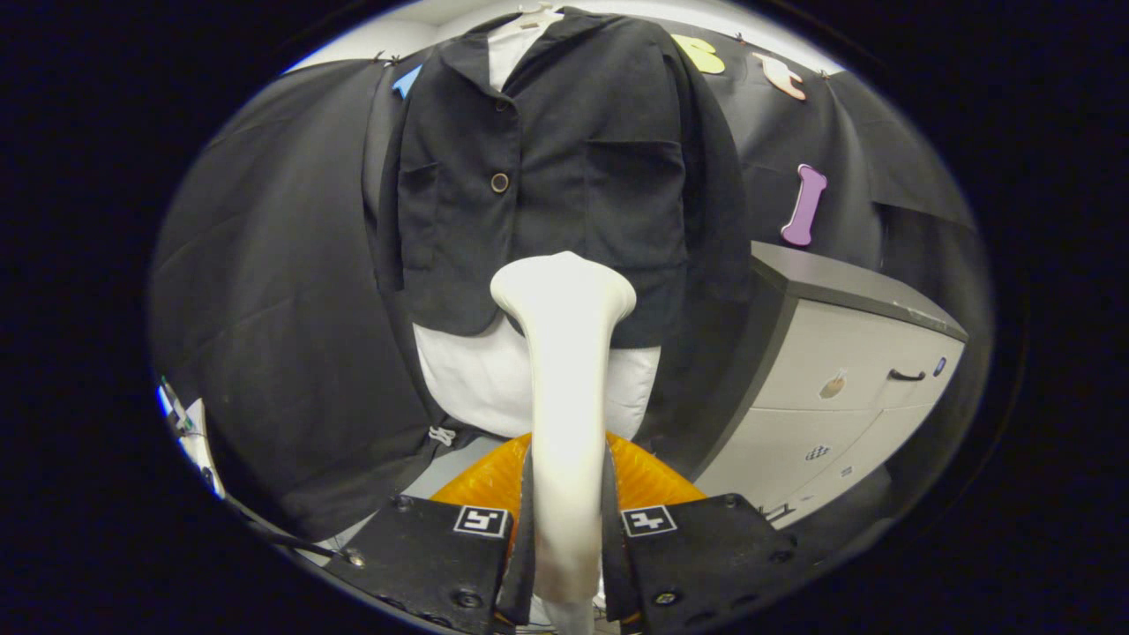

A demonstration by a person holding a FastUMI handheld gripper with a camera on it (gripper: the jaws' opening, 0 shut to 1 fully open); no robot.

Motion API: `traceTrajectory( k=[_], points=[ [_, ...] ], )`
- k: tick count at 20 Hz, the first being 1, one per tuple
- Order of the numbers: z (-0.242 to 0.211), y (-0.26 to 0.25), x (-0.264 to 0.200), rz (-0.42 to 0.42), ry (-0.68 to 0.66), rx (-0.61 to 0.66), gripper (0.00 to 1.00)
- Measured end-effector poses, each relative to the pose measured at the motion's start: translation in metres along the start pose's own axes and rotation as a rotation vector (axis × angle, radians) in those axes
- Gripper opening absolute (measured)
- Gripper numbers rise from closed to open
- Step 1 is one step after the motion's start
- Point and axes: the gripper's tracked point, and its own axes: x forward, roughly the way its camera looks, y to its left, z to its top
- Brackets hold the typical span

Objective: Iron the clothes twice with a garment steamer, once on the left side and once on the right side.

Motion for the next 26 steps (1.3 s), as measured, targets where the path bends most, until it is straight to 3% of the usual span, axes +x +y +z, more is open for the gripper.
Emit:
traceTrajectory(
  k=[6,9,18,26],
  points=[
    [-0.020,0.010,-0.019,-0.029,0.012,0.038,0.33],
    [-0.007,0.016,-0.036,-0.035,-0.023,0.044,0.34],
    [0.146,0.051,-0.115,0.036,-0.390,0.011,0.34],
    [0.228,0.123,-0.135,0.181,-0.607,-0.056,0.34]
  ],
)
